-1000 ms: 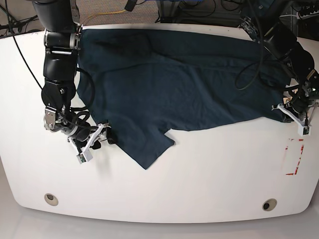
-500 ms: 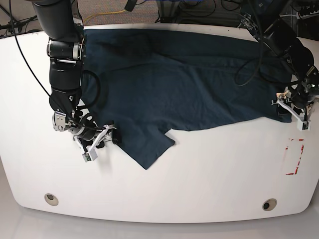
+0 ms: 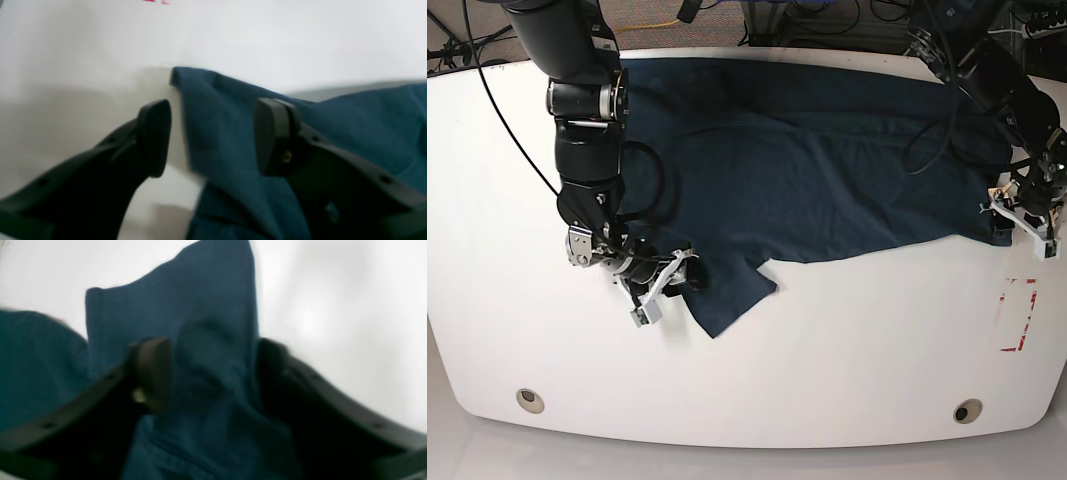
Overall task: Fold the T-shirt properly
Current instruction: 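Lift the side edges with both grippers and fold them toward the shirt's middle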
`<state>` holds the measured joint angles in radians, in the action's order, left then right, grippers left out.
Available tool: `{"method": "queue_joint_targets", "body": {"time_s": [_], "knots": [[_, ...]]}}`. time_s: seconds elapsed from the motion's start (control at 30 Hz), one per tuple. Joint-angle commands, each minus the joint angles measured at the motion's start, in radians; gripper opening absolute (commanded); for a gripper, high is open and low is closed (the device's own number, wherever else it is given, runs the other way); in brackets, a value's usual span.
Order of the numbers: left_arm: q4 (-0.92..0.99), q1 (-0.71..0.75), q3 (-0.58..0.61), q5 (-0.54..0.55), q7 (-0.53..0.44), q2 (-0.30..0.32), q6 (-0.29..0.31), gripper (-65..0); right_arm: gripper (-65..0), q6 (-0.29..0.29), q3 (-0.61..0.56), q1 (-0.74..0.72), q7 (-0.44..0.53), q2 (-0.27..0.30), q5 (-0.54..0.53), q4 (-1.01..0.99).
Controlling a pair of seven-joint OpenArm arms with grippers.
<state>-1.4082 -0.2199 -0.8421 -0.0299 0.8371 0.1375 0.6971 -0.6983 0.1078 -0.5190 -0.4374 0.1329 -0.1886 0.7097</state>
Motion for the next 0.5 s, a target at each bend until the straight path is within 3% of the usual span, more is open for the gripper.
{"method": "queue_joint_targets", "body": {"time_s": [0.0, 0.1, 0.17, 0.27, 0.47], "knots": [[-0.021, -0.019, -0.029, 0.011, -0.022, 0.021, -0.072, -28.6, -41.1, 0.0, 0.0, -0.019, -0.025, -0.012, 0.007, 0.003], [-0.015, -0.019, -0.044, 0.015, -0.022, 0.049, -0.138, -28.3, -48.7, 0.0, -0.001, -0.007, -0.027, -0.012, 0.007, 0.006], [-0.001, -0.019, -0.042, 0.017, -0.023, 0.057, -0.146, -27.2, -51.5, 0.0, -0.001, -0.003, -0.027, -0.012, 0.007, 0.006], [0.056, -0.034, -0.042, 0.018, -0.031, 0.063, -0.147, -23.7, -65.0, 0.0, -0.001, -0.002, -0.027, -0.012, 0.007, 0.006], [0.16, -0.085, -0.041, 0.018, -0.069, 0.063, -0.147, -22.4, -65.0, 0.0, -0.001, 0.0, -0.027, -0.012, 0.007, 0.006]]}}
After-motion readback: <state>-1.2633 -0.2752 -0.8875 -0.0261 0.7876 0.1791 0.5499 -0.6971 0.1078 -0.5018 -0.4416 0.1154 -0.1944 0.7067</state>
